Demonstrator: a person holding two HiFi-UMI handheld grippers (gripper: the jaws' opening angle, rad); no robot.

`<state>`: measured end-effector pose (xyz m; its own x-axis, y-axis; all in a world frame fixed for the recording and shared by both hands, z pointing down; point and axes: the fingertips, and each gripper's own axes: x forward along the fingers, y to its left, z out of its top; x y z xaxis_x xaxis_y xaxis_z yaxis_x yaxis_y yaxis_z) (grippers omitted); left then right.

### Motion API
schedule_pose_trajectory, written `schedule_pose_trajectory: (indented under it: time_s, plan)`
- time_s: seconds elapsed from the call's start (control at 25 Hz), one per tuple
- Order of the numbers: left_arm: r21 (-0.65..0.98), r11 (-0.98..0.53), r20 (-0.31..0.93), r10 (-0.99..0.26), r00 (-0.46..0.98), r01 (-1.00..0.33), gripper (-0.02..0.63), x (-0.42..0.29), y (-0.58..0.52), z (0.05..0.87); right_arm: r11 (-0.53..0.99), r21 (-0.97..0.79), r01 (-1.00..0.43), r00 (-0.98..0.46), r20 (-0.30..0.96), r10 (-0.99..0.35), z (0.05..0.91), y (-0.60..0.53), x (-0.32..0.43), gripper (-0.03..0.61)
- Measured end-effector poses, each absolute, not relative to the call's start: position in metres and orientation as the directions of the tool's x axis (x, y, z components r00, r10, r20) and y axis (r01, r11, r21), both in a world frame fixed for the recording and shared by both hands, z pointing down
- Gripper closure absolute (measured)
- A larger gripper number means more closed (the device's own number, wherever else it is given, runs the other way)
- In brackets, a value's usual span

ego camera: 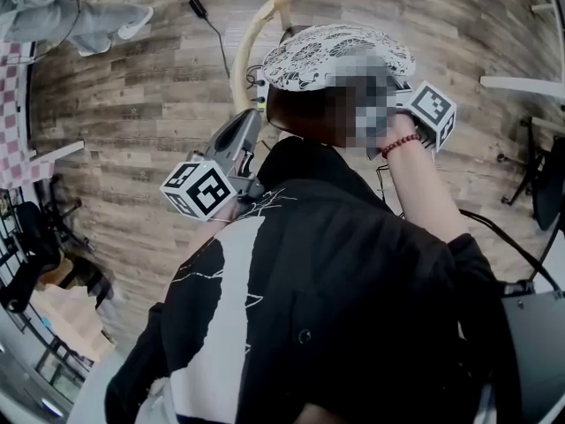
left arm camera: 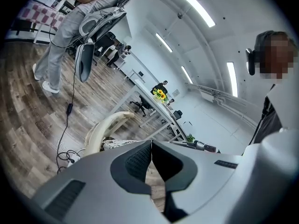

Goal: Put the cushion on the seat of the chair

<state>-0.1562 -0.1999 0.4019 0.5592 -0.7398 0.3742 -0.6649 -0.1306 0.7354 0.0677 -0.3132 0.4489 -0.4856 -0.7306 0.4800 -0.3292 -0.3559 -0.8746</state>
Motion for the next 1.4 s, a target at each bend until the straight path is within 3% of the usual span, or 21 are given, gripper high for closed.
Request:
schedule_pose_trajectory:
  time_s: [1.4]
  plan:
    - [0.714,-0.156,0.401,-0.709,0.580,-0.683,0.598,-0.135,-0.195,0.409,-0.471,-0.698,-0.539,-0.488,0.715,-0.500,0.540,-0.202,0.088,0.551]
